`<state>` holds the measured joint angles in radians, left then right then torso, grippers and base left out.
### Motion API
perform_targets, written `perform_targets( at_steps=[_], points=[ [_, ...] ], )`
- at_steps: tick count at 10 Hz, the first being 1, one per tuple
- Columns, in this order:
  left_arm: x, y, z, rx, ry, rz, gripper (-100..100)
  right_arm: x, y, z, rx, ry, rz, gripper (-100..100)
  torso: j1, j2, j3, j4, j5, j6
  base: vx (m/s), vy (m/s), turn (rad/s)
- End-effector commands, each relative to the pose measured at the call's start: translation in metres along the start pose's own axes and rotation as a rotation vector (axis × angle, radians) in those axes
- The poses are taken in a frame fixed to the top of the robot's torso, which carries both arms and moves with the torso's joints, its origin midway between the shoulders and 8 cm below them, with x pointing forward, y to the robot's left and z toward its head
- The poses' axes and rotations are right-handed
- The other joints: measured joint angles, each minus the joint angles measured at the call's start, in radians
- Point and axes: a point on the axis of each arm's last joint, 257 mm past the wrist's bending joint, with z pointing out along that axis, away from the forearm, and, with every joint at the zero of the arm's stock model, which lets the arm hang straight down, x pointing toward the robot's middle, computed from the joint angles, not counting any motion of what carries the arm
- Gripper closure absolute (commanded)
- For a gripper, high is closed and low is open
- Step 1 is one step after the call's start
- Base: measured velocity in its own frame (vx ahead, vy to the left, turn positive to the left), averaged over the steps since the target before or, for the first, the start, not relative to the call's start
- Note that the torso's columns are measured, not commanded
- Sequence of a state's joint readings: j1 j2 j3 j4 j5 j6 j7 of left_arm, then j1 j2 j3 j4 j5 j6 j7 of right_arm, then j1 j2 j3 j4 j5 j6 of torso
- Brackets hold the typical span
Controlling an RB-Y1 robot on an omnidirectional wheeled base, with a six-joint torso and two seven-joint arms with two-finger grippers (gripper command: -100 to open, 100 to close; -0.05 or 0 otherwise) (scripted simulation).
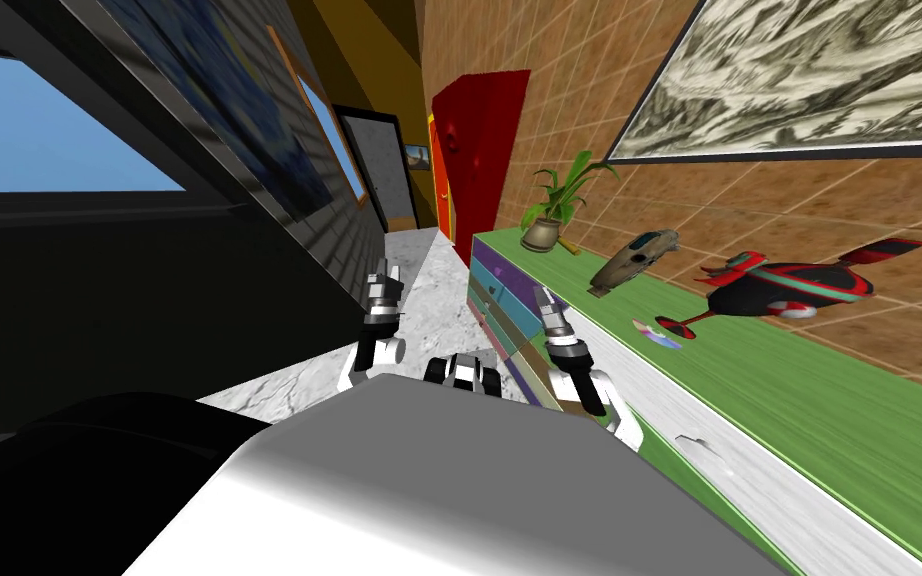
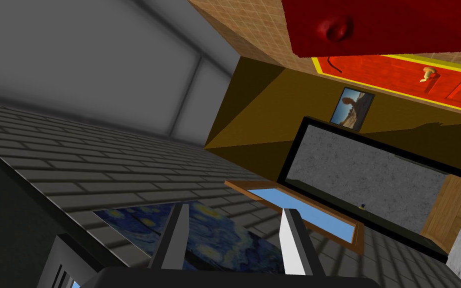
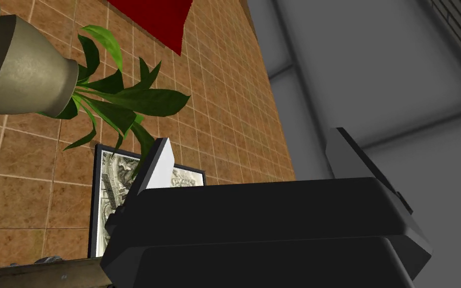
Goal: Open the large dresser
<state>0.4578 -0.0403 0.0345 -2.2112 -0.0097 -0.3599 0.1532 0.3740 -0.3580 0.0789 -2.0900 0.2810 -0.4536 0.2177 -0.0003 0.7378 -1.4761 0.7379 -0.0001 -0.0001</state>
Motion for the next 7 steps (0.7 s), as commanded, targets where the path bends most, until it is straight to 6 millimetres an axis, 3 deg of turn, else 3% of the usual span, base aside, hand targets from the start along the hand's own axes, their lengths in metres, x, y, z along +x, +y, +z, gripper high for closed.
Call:
perform_targets(
  at_steps=[1,7],
  points=[
    [0.000,0.000,0.000,0.000,0.000,0.000,0,0.015,-0.010,-0.001,0.002,0.073,-0.136,-100,0.001,0.000,0.000,0.000,0.000,0.000,0.045,0.040,0.015],
    [0.000,0.000,0.000,0.000,0.000,0.000,0,0.052,-0.053,-0.012,-0.018,0.292,-0.540,-100,0.000,0.001,0.001,0.000,0.000,0.000,0.055,0.045,0.051]
  ],
)
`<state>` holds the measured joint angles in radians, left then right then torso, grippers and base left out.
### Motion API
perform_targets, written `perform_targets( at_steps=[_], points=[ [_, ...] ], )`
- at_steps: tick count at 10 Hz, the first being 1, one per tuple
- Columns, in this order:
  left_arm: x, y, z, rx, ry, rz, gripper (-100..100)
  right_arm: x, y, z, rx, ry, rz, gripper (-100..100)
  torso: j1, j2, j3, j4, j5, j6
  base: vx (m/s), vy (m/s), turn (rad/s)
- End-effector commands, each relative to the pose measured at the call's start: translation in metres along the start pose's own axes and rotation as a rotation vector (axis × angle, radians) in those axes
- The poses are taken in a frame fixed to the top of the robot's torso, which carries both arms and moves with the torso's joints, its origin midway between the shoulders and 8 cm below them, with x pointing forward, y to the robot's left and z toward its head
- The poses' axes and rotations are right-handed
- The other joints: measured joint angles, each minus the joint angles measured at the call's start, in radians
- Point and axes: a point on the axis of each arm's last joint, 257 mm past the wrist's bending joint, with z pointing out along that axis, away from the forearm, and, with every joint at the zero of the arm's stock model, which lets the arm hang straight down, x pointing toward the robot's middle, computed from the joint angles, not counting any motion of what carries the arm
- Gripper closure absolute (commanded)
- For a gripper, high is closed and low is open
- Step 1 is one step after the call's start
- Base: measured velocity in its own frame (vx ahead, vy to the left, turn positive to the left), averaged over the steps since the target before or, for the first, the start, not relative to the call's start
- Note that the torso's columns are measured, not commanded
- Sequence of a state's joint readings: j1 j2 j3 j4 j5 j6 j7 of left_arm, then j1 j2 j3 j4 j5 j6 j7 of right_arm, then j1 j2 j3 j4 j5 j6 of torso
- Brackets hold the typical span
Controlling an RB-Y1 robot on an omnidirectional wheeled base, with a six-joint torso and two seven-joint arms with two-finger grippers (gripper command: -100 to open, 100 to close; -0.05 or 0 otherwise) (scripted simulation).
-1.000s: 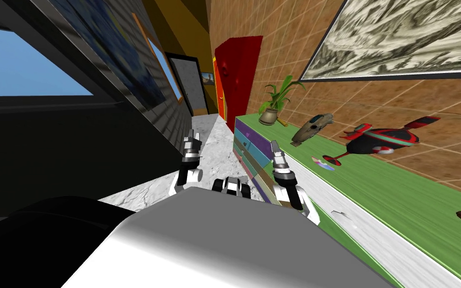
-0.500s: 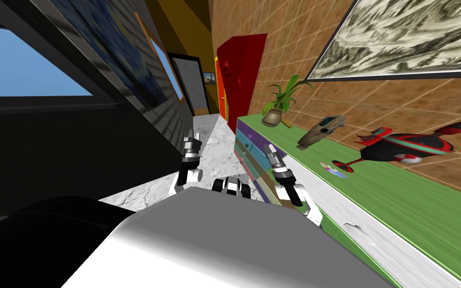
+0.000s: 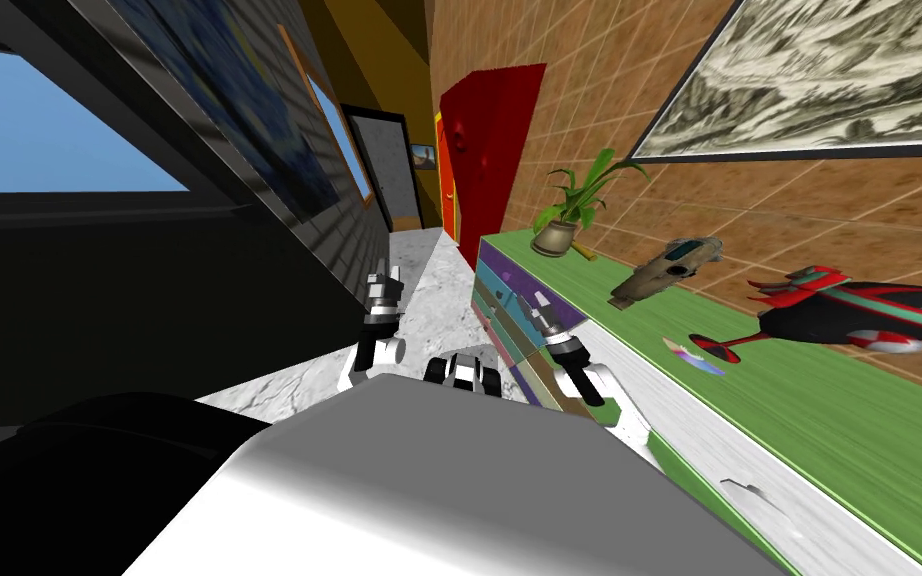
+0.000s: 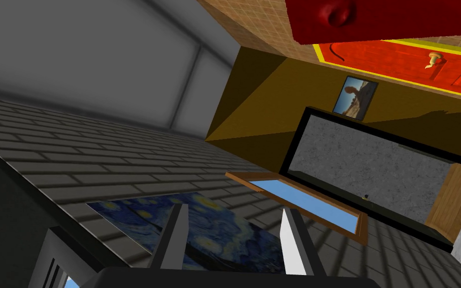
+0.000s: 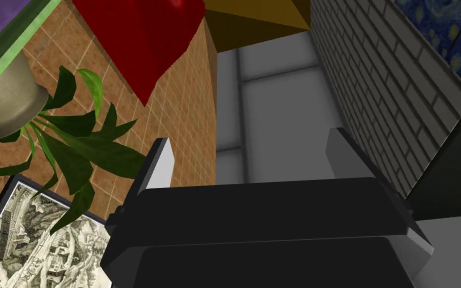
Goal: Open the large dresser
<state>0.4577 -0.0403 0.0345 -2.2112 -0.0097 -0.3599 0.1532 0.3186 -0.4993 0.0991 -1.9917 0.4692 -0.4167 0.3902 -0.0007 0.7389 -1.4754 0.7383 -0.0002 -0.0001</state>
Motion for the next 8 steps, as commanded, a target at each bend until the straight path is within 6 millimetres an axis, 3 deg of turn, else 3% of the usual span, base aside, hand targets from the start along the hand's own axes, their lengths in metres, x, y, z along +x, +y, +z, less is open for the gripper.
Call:
perform_targets(
  at_steps=[1,3,7,8],
  points=[
    [0.000,0.000,0.000,0.000,0.000,0.000,0,0.024,-0.018,-0.004,-0.014,0.105,-0.202,-100,0.001,-0.001,-0.001,0.000,0.000,0.000,0.069,0.058,0.078],
    [0.000,0.000,0.000,0.000,0.000,0.000,0,0.034,-0.026,-0.006,-0.022,0.148,-0.288,-100,0.001,-0.002,-0.001,-0.001,0.000,0.000,0.068,0.040,0.068],
    [0.000,0.000,0.000,0.000,0.000,0.000,0,0.069,-0.066,-0.018,-0.055,0.309,-0.593,-100,0.001,-0.001,-0.001,0.000,0.000,0.000,0.064,0.040,0.100],
    [0.000,0.000,0.000,0.000,0.000,0.000,0,0.069,-0.066,-0.018,-0.056,0.308,-0.601,-100,0.002,-0.002,-0.001,0.000,0.001,0.000,0.061,0.030,0.040]
  ],
)
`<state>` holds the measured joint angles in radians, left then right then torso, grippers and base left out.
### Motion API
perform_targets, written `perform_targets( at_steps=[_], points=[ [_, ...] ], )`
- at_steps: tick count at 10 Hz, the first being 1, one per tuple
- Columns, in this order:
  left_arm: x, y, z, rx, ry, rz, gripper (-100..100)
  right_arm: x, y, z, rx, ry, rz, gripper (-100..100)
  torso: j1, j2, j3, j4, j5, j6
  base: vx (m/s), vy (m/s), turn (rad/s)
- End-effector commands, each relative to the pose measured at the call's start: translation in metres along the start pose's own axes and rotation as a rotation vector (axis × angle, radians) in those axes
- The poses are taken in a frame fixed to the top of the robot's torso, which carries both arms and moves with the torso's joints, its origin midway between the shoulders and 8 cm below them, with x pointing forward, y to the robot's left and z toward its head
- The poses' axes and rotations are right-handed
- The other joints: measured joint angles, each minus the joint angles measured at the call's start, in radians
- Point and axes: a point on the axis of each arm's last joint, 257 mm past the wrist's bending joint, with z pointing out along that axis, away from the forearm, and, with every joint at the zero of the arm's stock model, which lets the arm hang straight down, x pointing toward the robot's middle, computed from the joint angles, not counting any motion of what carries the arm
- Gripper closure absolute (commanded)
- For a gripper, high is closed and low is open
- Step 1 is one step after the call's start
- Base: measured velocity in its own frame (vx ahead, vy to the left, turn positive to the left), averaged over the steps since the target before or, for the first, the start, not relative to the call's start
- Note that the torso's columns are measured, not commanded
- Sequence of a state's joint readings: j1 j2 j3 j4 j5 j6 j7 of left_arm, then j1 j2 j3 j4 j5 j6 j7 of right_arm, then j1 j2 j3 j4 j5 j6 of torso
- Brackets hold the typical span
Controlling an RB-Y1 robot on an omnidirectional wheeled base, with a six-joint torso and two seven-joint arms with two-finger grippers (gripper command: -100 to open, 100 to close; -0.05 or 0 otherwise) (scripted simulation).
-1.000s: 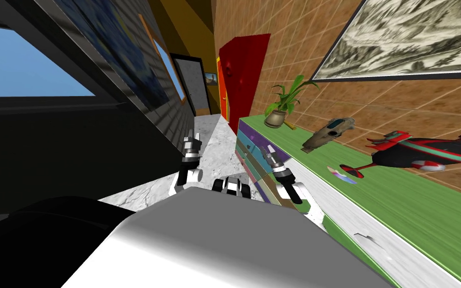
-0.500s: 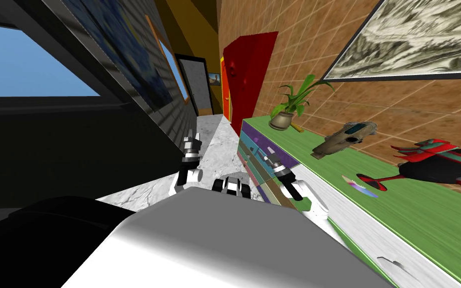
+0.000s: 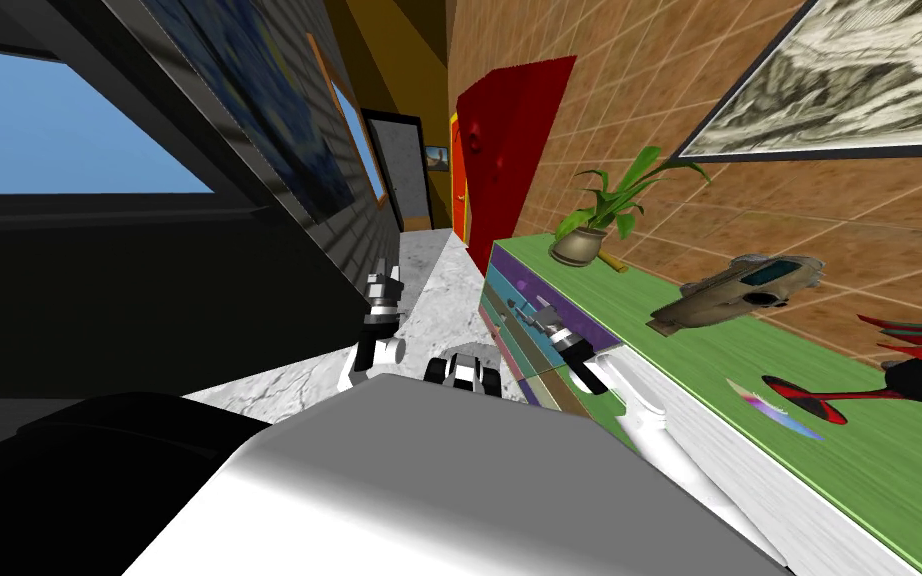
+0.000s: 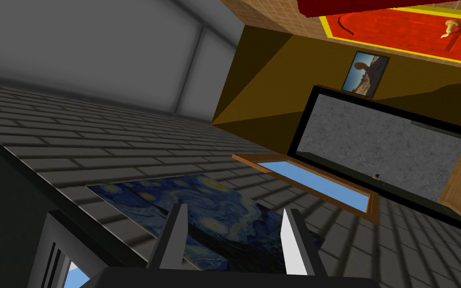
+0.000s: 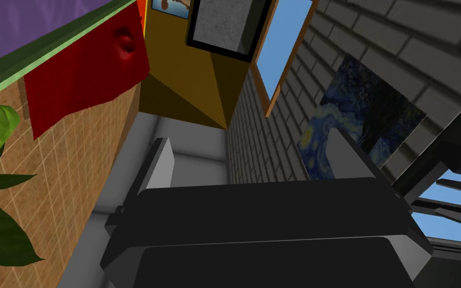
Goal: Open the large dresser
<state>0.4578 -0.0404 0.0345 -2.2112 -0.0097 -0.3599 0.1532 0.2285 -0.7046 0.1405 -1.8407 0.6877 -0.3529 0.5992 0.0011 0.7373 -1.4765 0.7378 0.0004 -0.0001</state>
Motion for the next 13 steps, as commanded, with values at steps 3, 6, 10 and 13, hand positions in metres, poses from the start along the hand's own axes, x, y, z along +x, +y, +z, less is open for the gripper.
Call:
perform_targets(
  at_steps=[3,6,10,13],
  points=[
    [0.000,0.000,0.000,0.000,0.000,0.000,0,0.051,-0.024,-0.009,-0.033,0.140,-0.278,-100,-0.001,0.001,0.001,0.000,0.000,0.000,0.064,0.026,0.104],
    [0.000,0.000,0.000,0.000,0.000,0.000,0,0.072,-0.041,-0.014,-0.054,0.207,-0.423,-100,-0.001,0.002,0.001,0.000,0.000,0.000,0.054,0.020,0.081],
    [0.000,0.000,0.000,0.000,0.000,0.000,0,0.101,-0.069,-0.025,-0.084,0.303,-0.616,-100,-0.001,0.000,0.000,0.000,0.000,0.000,0.058,0.020,0.088],
    [0.000,0.000,0.000,0.000,0.000,0.000,0,0.119,-0.095,-0.036,-0.112,0.377,-0.772,-100,-0.001,0.001,0.001,0.000,0.000,0.000,0.062,0.025,0.086]
  ],
)
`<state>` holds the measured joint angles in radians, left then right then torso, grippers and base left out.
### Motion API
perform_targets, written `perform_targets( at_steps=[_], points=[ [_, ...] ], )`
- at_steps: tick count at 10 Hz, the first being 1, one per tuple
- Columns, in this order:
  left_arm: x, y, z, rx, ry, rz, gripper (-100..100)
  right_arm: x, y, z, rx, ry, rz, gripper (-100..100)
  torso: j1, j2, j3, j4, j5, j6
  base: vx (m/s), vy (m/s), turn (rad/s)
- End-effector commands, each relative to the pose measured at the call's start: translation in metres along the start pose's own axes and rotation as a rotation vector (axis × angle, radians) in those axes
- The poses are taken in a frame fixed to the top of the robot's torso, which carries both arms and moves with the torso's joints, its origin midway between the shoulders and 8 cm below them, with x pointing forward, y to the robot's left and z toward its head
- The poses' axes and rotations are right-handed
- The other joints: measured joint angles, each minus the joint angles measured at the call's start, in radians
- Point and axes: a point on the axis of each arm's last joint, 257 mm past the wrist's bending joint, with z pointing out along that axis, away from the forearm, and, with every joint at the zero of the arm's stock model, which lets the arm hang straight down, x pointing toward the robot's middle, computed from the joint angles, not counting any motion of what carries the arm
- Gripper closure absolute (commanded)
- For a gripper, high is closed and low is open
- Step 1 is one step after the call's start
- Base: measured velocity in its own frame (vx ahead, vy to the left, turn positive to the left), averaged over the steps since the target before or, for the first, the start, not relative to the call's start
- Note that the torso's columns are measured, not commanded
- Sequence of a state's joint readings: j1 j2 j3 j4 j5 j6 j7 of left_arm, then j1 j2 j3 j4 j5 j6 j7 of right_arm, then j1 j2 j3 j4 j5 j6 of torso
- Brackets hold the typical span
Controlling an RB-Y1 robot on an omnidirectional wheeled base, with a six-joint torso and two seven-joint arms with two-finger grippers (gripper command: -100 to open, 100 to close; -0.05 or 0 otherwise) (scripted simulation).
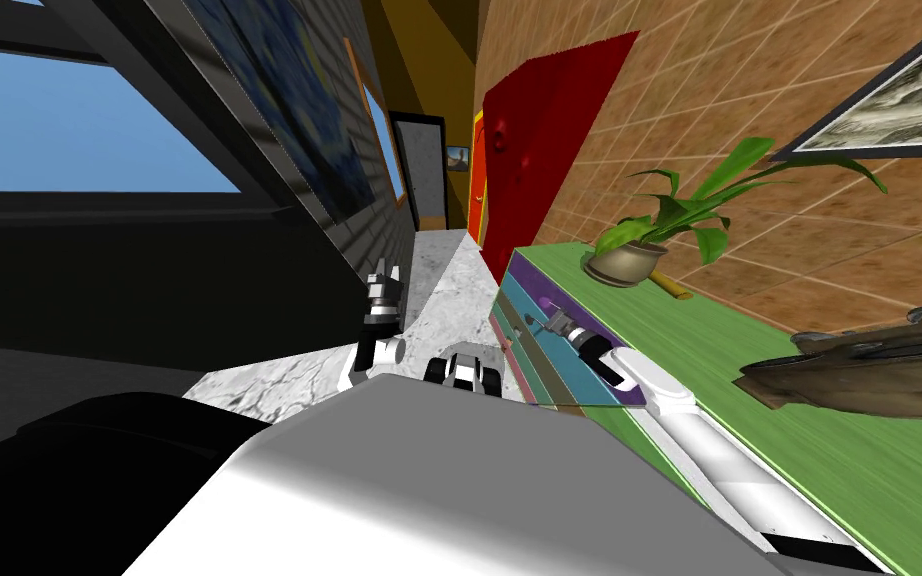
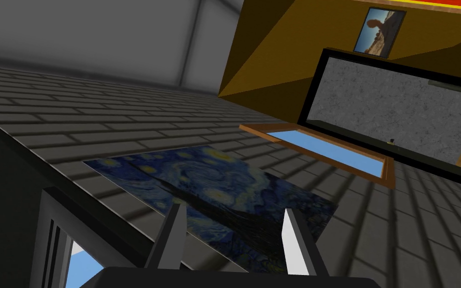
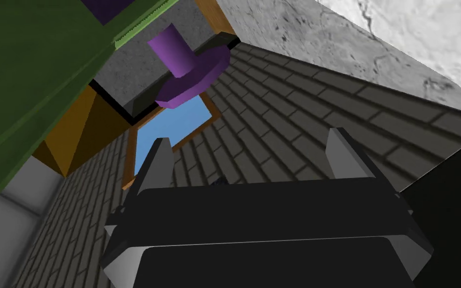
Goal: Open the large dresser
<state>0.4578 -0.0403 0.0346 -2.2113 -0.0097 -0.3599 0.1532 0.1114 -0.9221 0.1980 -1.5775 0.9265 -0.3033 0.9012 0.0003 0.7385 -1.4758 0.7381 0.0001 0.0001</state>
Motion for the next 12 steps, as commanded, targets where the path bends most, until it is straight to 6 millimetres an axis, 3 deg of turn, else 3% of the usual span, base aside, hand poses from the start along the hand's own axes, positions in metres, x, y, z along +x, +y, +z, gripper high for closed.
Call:
perform_targets(
  at_steps=[1,3,5,6,12],
  points=[
    [0.000,0.000,0.000,0.000,0.000,0.000,0,0.025,-0.007,-0.001,-0.021,0.056,-0.127,-100,0.000,0.000,0.000,0.000,0.000,0.000,0.060,0.021,0.074],
    [0.000,0.000,0.000,0.000,0.000,0.000,0,0.046,-0.015,-0.006,-0.039,0.101,-0.231,-100,-0.001,0.000,0.000,0.000,0.000,0.000,0.060,0.013,0.064],
    [0.000,0.000,0.000,0.000,0.000,0.000,0,0.040,-0.012,-0.005,-0.035,0.090,-0.208,-100,-0.001,0.000,0.000,0.000,-0.001,-0.001,0.012,0.003,0.001],
    [0.000,0.000,0.000,0.000,0.000,0.000,0,0.040,-0.012,-0.005,-0.035,0.090,-0.207,100,-0.001,0.001,0.001,0.000,0.000,0.000,0.005,0.003,-0.001],
    [0.000,0.000,0.000,0.000,0.000,0.000,0,0.039,-0.021,-0.006,-0.024,0.091,-0.204,100,0.001,0.000,-0.001,-0.002,0.002,0.000,-0.044,0.154,-0.014]
  ],
)
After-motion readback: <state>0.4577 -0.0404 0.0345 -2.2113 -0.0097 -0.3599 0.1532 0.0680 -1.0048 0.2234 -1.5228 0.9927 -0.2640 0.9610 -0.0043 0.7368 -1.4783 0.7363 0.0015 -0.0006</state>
